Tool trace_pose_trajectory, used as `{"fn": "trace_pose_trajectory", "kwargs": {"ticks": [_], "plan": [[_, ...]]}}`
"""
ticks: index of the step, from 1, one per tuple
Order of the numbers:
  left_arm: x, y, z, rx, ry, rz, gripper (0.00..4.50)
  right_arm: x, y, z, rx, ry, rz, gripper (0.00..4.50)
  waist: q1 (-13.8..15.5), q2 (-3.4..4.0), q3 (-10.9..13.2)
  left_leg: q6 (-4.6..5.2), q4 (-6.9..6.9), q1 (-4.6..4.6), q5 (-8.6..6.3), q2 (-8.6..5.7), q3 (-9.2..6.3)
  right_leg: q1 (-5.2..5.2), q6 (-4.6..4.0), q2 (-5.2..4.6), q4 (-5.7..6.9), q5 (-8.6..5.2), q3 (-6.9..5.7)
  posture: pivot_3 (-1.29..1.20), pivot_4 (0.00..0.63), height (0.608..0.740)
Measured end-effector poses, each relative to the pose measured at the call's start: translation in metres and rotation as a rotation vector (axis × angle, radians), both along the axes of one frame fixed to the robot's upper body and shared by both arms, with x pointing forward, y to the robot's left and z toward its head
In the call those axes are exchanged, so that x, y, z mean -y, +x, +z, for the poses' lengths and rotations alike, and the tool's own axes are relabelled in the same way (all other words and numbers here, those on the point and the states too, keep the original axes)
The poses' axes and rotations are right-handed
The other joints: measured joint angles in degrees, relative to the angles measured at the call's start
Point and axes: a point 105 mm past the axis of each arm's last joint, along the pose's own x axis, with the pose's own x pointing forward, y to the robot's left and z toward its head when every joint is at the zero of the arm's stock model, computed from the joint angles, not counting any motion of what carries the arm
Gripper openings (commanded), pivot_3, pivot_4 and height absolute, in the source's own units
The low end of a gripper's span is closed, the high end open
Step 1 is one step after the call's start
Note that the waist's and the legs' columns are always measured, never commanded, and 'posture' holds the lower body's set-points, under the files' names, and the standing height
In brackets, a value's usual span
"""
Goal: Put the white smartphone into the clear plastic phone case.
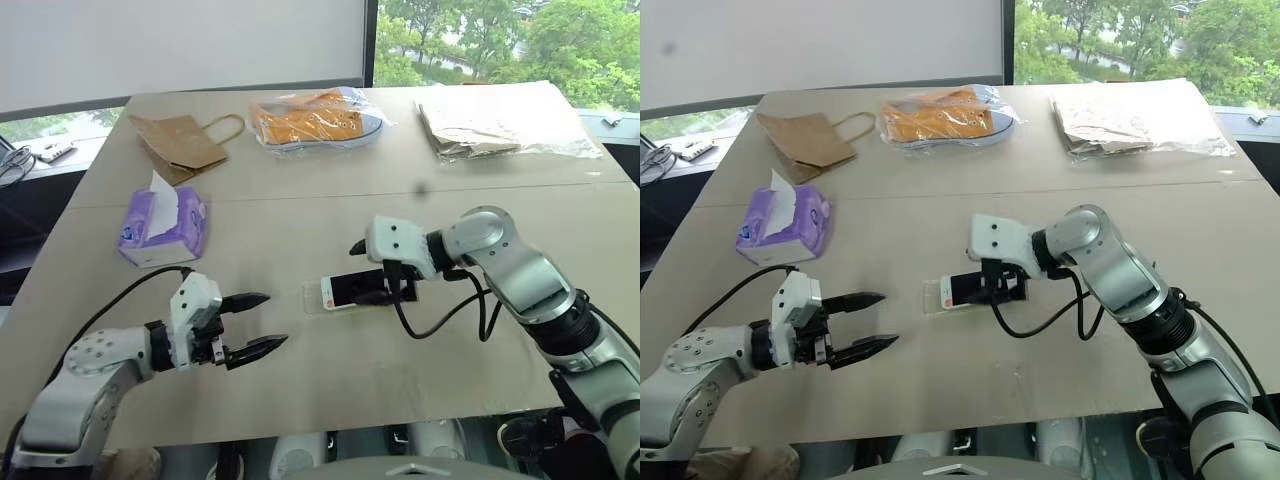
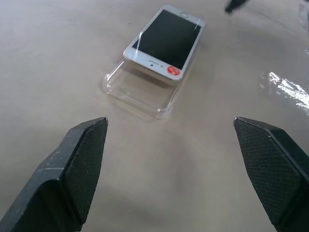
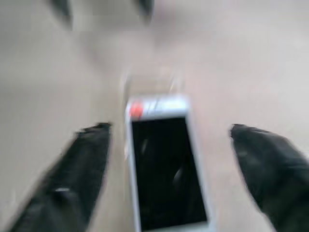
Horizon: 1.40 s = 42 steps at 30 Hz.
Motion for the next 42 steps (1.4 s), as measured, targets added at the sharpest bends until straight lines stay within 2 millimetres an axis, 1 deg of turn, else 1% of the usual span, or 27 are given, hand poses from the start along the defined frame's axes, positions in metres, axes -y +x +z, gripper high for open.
{"fn": "trace_pose_trajectory", "kwargs": {"ticks": [1, 2, 5, 6, 7, 8, 16, 21, 27, 30, 37, 40, 42], "plan": [[0.0, 0.001, -0.001, 0.0, 0.0, 0.0, 3.11, -0.001, -0.001, 0.001, -0.002, 0.009, -0.001, 2.21, 0.01, 0.0, 0.0, 0.0, 0.0, -0.01, 0.0, 0.0, 0.0, 0.0, 0.0, -0.01, 0.0, 0.0, 0.0, 0.0, 0.15, 0.74], [0.0, 0.002, -0.003, -0.003, 0.005, -0.001, 2.72, -0.002, -0.002, 0.0, -0.014, 0.025, -0.01, 1.81, -0.01, -0.01, -0.01, 0.0, 0.0, -0.01, 0.0, -0.01, 0.01, 0.0, 0.0, -0.01, -0.01, 0.0, 0.01, 0.0, 0.15, 0.74], [0.003, 0.004, -0.007, -0.013, 0.008, -0.014, 1.28, -0.007, -0.004, -0.005, -0.052, 0.07, -0.026, 0.37, -0.08, -0.01, -0.01, 0.0, -0.01, -0.02, 0.0, -0.01, 0.0, -0.02, 0.0, -0.02, -0.01, 0.0, 0.05, 0.0, 0.15, 0.74], [0.003, 0.006, -0.007, -0.008, 0.011, -0.016, 0.8, -0.008, -0.005, -0.006, -0.06, 0.081, -0.025, 0.0, -0.08, -0.01, -0.01, 0.0, -0.01, -0.03, 0.0, -0.01, -0.01, -0.02, 0.0, -0.02, -0.01, 0.0, 0.06, 0.0, 0.15, 0.74], [0.004, 0.007, -0.008, -0.003, 0.018, -0.019, 0.38, -0.01, -0.006, -0.007, -0.066, 0.091, -0.027, 0.0, -0.08, -0.01, -0.01, 0.0, -0.01, -0.02, 0.0, -0.01, -0.02, -0.02, 0.0, -0.01, 0.0, 0.0, 0.05, 0.0, 0.15, 0.74], [0.004, 0.008, -0.009, -0.003, 0.02, -0.022, 0.07, -0.01, -0.007, -0.008, -0.071, 0.098, -0.027, 0.0, -0.09, -0.01, -0.01, 0.0, -0.02, -0.02, 0.0, -0.01, -0.02, -0.02, 0.0, -0.01, 0.0, 0.0, 0.05, 0.0, 0.15, 0.74], [0.013, 0.022, -0.022, -0.01, 0.029, -0.041, 0.07, -0.014, -0.004, -0.024, -0.099, 0.092, -0.044, 0.0, -0.09, -0.02, -0.01, 0.01, -0.01, -0.02, 0.0, -0.02, 0.04, -0.02, 0.01, 0.04, 0.0, 0.0, -0.04, 0.0, 0.15, 0.74], [0.01, 0.028, -0.031, -0.014, 0.053, -0.032, 0.07, -0.016, -0.003, -0.035, -0.124, 0.068, -0.031, 0.0, -0.14, -0.02, -0.01, 0.01, -0.02, -0.02, 0.0, -0.01, 0.05, -0.03, 0.02, 0.07, 0.0, 0.0, -0.04, 0.0, 0.15, 0.74], [0.009, 0.032, -0.032, 0.002, 0.053, -0.047, 0.07, -0.023, -0.002, -0.051, -0.148, 0.034, -0.008, 0.0, -0.12, -0.03, -0.02, 0.02, 0.0, 0.0, 0.0, -0.01, 0.05, -0.02, 0.02, 0.07, 0.01, 0.01, -0.04, 0.0, 0.15, 0.74], [0.009, 0.033, -0.032, 0.012, 0.057, -0.047, 0.07, -0.019, -0.001, -0.064, -0.148, -0.026, -0.001, 0.0, -0.09, -0.03, -0.02, 0.02, 0.0, 0.0, 0.0, -0.01, 0.05, -0.02, 0.02, 0.06, 0.02, 0.01, -0.04, 0.0, 0.15, 0.74], [0.011, 0.035, -0.034, 0.019, 0.056, -0.036, 0.07, -0.02, -0.001, -0.07, -0.117, -0.119, 0.051, 0.0, 0.02, -0.06, -0.2, 0.03, 0.01, 0.16, 0.01, -0.01, 0.03, 0.07, 0.02, 0.04, 0.04, 0.0, -0.05, 0.0, 0.15, 0.74], [0.011, 0.036, -0.035, 0.021, 0.055, -0.025, 0.07, -0.022, 0.0, -0.071, -0.119, -0.117, 0.053, 0.0, -0.04, -0.11, -0.43, 0.02, 0.01, 0.21, 0.01, 0.0, 0.02, 0.07, 0.01, 0.04, 0.06, 0.01, -0.04, 0.0, 0.15, 0.74], [0.011, 0.036, -0.035, 0.022, 0.054, -0.023, 0.07, -0.026, -0.003, -0.068, -0.169, -0.069, 0.047, 0.0, -0.1, -0.14, -0.45, 0.02, 0.01, 0.2, 0.01, 0.03, 0.0, 0.06, -0.03, 0.04, 0.1, 0.03, -0.04, 0.0, 0.15, 0.74]]}}
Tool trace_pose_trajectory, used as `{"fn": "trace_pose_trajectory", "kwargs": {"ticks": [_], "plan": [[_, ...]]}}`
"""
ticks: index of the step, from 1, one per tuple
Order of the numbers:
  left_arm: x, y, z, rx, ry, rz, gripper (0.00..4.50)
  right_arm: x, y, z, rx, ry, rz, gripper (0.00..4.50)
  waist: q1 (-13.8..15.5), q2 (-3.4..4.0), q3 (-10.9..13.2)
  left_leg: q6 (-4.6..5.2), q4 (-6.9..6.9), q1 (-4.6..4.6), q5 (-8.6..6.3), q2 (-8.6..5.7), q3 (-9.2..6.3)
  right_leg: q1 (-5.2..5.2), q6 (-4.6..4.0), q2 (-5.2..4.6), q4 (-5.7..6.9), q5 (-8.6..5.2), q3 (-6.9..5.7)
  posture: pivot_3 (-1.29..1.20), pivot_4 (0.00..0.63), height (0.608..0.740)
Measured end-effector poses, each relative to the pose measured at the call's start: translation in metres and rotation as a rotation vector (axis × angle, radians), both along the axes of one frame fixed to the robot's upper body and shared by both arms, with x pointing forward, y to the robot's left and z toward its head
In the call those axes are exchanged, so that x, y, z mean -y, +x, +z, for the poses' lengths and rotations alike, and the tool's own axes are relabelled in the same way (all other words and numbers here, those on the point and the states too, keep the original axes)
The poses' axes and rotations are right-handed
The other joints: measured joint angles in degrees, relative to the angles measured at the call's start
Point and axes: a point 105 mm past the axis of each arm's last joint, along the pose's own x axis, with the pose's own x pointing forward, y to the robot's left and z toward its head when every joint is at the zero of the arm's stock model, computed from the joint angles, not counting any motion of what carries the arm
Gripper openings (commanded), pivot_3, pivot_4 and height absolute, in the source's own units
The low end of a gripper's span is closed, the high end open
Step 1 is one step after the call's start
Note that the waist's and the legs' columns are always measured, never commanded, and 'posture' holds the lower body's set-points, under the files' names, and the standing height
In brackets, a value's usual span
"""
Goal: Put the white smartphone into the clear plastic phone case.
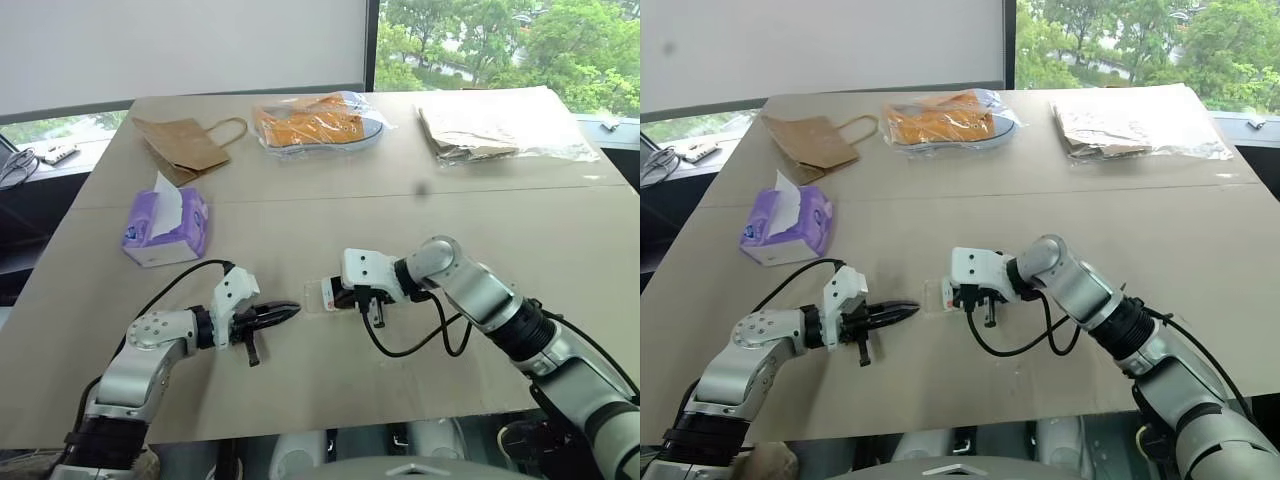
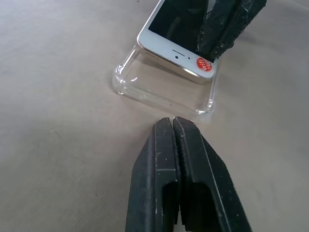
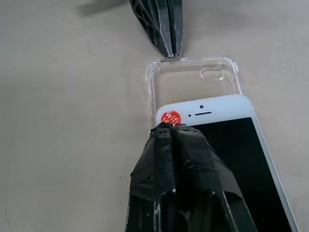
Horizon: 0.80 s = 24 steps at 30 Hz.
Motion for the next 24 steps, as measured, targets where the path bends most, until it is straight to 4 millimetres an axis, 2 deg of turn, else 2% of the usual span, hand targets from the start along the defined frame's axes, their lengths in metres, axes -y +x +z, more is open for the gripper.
{"fn": "trace_pose_trajectory", "kwargs": {"ticks": [2, 4, 8, 10, 13, 16, 24], "plan": [[0.0, 0.0, 0.0, 0.001, 0.0, -0.001, 0.07, -0.003, -0.005, 0.001, -0.093, 0.043, -0.015, 0.0, 0.0, 0.06, 0.05, -0.01, 0.0, -0.1, 0.0, 0.0, 0.0, -0.03, -0.02, -0.02, 0.03, 0.01, 0.07, 0.0, 0.15, 0.74], [0.0, 0.0, 0.0, 0.001, -0.001, -0.002, 0.07, -0.003, -0.005, 0.012, -0.106, 0.077, -0.022, 0.0, 0.02, 0.07, 0.06, -0.01, 0.0, -0.15, 0.0, 0.0, -0.04, -0.05, -0.02, -0.05, 0.02, 0.01, 0.09, 0.0, 0.15, 0.74], [0.001, 0.0, 0.0, 0.001, -0.002, -0.001, 0.07, -0.005, 0.01, 0.04, -0.039, 0.146, -0.056, 0.0, 0.0, 0.07, 0.06, -0.01, -0.02, -0.16, 0.0, 0.0, -0.08, -0.05, -0.03, -0.06, 0.0, 0.01, 0.09, 0.0, 0.15, 0.74], [0.0, 0.0, 0.0, 0.001, -0.001, 0.001, 0.07, -0.008, 0.018, 0.045, -0.022, 0.163, -0.087, 0.0, -0.02, 0.07, 0.06, -0.01, -0.03, -0.16, 0.0, 0.0, -0.11, -0.05, -0.03, -0.06, 0.0, 0.01, 0.08, 0.0, 0.15, 0.74], [0.001, 0.0, 0.0, 0.002, -0.002, 0.001, 0.07, -0.007, 0.026, 0.035, -0.003, 0.124, -0.123, 0.0, 0.01, 0.07, 0.06, -0.01, -0.03, -0.18, 0.0, -0.01, -0.12, -0.05, -0.04, -0.09, -0.01, 0.01, 0.05, 0.0, 0.15, 0.74], [0.001, 0.0, 0.0, 0.002, -0.002, 0.0, 0.07, -0.003, 0.028, 0.013, -0.018, 0.038, -0.14, 0.0, -0.06, 0.08, 0.07, -0.01, -0.03, -0.2, 0.0, -0.02, -0.1, -0.07, -0.04, -0.12, -0.03, 0.01, 0.08, 0.0, 0.15, 0.74], [0.0, 0.001, 0.0, 0.003, 0.0, 0.013, 0.07, -0.01, 0.02, 0.001, 0.015, -0.025, -0.069, 0.0, -0.13, 0.1, 0.05, -0.01, -0.03, -0.13, 0.0, -0.01, -0.18, -0.06, -0.04, -0.12, -0.02, 0.01, 0.04, 0.0, 0.15, 0.74]]}}
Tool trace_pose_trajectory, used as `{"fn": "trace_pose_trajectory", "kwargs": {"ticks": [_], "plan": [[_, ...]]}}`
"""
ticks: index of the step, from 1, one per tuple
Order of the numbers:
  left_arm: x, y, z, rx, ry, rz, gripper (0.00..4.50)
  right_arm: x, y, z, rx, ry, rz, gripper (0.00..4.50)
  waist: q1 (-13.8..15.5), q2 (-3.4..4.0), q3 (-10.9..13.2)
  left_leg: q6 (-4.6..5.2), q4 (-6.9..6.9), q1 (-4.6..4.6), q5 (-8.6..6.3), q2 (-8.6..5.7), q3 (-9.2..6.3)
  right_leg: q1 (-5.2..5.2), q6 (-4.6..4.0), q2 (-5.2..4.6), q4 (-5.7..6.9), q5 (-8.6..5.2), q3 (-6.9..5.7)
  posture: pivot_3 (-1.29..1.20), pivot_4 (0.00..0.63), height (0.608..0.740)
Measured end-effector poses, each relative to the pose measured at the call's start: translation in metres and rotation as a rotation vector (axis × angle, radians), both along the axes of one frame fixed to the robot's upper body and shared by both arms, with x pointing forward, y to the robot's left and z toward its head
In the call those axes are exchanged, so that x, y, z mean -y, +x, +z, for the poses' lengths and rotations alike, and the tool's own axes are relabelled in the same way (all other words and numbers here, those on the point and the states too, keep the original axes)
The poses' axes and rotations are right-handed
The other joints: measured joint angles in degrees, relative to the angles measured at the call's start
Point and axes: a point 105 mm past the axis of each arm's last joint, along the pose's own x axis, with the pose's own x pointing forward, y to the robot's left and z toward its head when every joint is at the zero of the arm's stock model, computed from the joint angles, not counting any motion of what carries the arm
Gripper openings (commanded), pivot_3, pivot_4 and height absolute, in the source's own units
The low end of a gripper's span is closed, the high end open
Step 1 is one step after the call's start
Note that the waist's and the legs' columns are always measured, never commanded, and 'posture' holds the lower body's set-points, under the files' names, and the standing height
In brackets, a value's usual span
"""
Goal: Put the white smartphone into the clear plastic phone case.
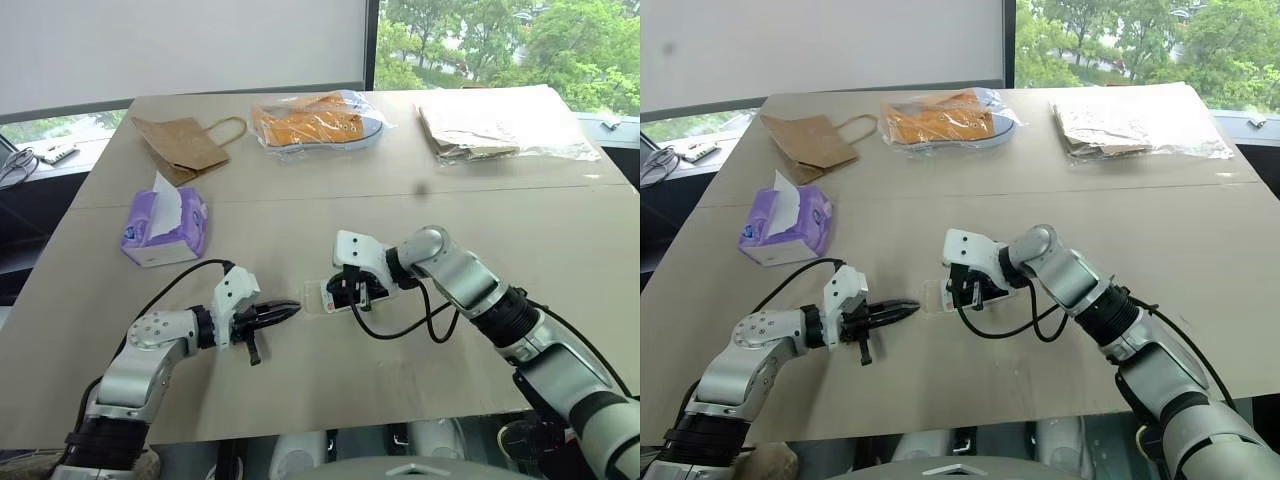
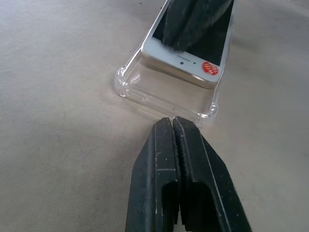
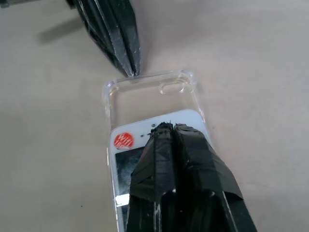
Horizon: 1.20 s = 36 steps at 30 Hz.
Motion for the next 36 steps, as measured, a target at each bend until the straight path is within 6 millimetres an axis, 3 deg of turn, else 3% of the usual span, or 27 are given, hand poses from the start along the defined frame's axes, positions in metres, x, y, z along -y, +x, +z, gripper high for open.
{"fn": "trace_pose_trajectory", "kwargs": {"ticks": [9, 13, 18, 21, 24, 26, 31, 36], "plan": [[0.0, 0.001, -0.001, -0.001, -0.002, 0.018, 0.07, -0.005, 0.001, -0.005, 0.05, -0.017, 0.005, 0.0, -0.02, 0.09, -0.25, -0.02, -0.03, 0.1, -0.01, 0.01, -0.01, 0.02, -0.12, -0.4, 0.0, 0.06, -0.4, 0.0, 0.15, 0.74], [0.001, 0.001, -0.001, 0.002, -0.003, 0.02, 0.07, -0.002, 0.0, 0.0, -0.034, 0.095, -0.068, 0.0, 0.04, 0.15, -0.18, -0.07, -0.03, 0.01, -0.04, 0.01, -0.01, -0.04, -0.19, -0.94, 0.0, 0.11, -1.06, 0.0, 0.15, 0.74], [0.002, 0.0, 0.001, 0.009, -0.004, 0.014, 0.07, 0.012, 0.007, 0.053, 0.019, 0.259, -0.133, 0.0, 0.09, 0.26, -0.09, -0.05, -0.01, -0.42, 0.0, -0.02, -0.18, -0.29, -0.19, -1.01, -0.1, 0.12, -1.29, 0.0, 0.15, 0.74], [0.005, 0.0, 0.002, 0.016, -0.009, 0.007, 0.07, 0.044, 0.007, 0.067, 0.096, 0.225, -0.205, 0.0, 0.43, 0.29, -0.07, -0.08, 0.01, -0.88, 0.04, -0.04, -0.34, -0.58, -0.2, -1.15, -0.13, 0.12, -1.61, 0.0, 0.15, 0.74], [0.006, 0.0, 0.002, 0.015, -0.01, 0.005, 0.07, 0.091, 0.015, 0.057, 0.158, 0.101, -0.35, 0.0, 0.43, 0.29, -0.07, -0.07, 0.0, -0.9, 0.03, -0.08, -0.31, -0.54, -0.19, -1.19, -0.19, 0.12, -1.64, 0.0, 0.15, 0.74], [0.005, 0.001, 0.003, 0.014, -0.009, 0.009, 0.07, 0.109, 0.014, 0.045, 0.153, 0.041, -0.398, 0.0, 0.37, 0.3, -0.06, -0.06, 0.0, -0.9, 0.04, -0.09, -0.3, -0.55, -0.19, -1.16, -0.18, 0.11, -1.65, 0.0, 0.15, 0.74], [0.005, 0.003, 0.003, 0.012, -0.009, 0.014, 0.07, 0.121, 0.001, 0.03, 0.145, -0.036, -0.404, 0.0, 0.29, 0.3, -0.04, -0.04, 0.03, -0.89, 0.05, -0.03, -0.31, -0.54, -0.15, -0.88, -0.17, 0.1, -1.65, 0.0, 0.15, 0.74], [0.005, 0.003, 0.003, 0.007, -0.01, 0.011, 0.07, 0.112, -0.011, 0.021, 0.125, -0.066, -0.35, 0.0, 0.32, 0.28, -0.03, -0.04, 0.07, -0.88, 0.05, -0.04, -0.23, -0.54, -0.08, -0.75, -0.17, 0.09, -1.8, 0.0, 0.15, 0.74]]}}
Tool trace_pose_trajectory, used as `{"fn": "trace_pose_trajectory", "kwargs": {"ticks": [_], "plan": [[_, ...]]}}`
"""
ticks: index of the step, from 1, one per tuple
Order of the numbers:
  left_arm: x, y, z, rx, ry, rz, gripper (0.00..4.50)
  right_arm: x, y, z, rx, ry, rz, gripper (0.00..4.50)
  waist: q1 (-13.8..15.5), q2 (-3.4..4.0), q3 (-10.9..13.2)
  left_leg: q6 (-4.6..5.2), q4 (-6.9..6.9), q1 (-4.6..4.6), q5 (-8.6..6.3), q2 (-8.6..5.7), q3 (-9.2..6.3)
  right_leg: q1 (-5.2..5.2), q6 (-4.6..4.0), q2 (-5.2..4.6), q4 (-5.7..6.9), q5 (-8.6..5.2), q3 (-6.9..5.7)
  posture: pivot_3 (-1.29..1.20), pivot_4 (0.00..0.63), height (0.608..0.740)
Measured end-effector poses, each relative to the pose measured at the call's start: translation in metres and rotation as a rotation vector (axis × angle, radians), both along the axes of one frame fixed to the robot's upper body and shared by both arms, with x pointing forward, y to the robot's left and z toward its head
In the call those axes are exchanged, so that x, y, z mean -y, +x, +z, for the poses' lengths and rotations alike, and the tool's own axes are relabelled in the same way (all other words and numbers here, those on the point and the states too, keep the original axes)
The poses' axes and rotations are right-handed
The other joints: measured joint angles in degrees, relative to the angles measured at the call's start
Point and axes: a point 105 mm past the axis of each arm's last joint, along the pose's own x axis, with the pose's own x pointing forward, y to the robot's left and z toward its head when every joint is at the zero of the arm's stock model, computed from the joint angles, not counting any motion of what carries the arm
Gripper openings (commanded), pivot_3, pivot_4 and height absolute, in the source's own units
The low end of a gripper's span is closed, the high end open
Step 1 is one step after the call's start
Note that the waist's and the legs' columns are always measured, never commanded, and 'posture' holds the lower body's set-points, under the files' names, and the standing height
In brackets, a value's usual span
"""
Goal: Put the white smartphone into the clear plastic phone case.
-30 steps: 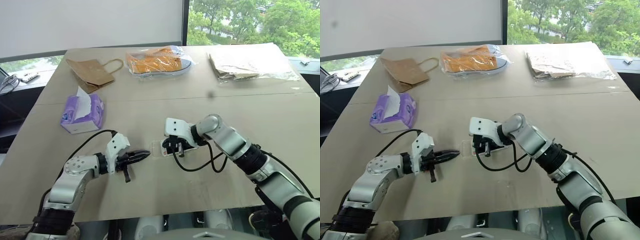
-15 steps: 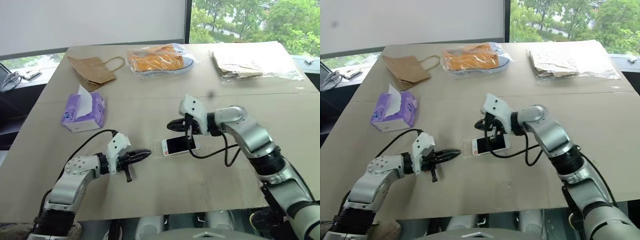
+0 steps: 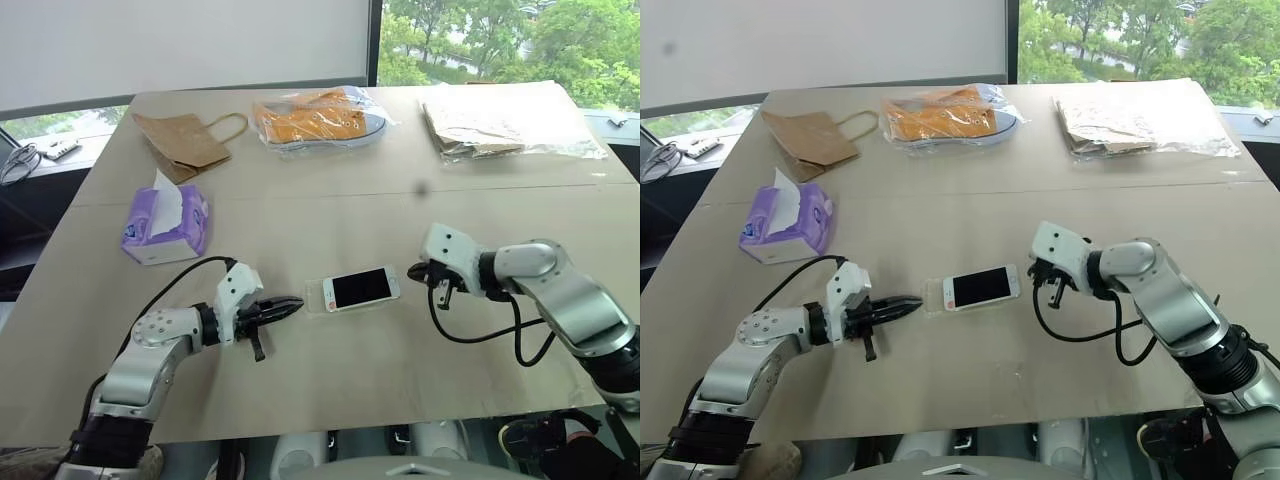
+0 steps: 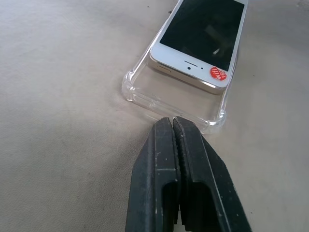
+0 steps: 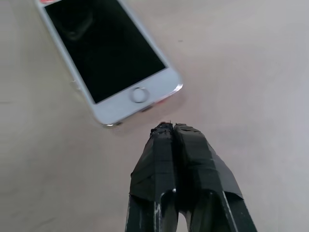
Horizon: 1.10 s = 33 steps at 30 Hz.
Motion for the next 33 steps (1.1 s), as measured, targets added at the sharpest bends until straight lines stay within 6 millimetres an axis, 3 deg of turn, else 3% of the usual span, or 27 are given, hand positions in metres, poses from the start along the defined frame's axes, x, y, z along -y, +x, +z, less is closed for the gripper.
{"fn": "trace_pose_trajectory", "kwargs": {"ticks": [6, 16, 33], "plan": [[0.0, 0.0, 0.0, -0.004, 0.0, -0.003, 0.07, -0.012, -0.012, -0.005, -0.027, -0.01, 0.056, 0.0, 0.02, -0.02, 0.0, 0.0, 0.01, 0.01, 0.0, 0.0, 0.0, 0.01, 0.25, 0.22, 0.0, 0.09, -0.01, 0.0, 0.15, 0.74], [0.0, 0.0, 0.0, -0.004, 0.0, 0.0, 0.07, -0.015, -0.014, -0.007, -0.039, -0.005, 0.064, 0.0, 0.04, -0.03, 0.0, 0.0, 0.02, 0.05, 0.0, 0.01, 0.0, 0.03, 0.26, 0.26, 0.01, 0.09, 0.01, 0.0, 0.15, 0.74], [0.002, 0.001, 0.0, 0.009, -0.001, -0.003, 0.07, -0.04, -0.024, -0.009, -0.071, 0.046, 0.151, 0.0, 0.12, -0.02, 0.0, -0.01, 0.06, 0.05, 0.01, 0.01, 0.0, 0.05, 0.23, 0.3, 0.04, 0.13, 0.02, 0.0, 0.15, 0.74]]}}
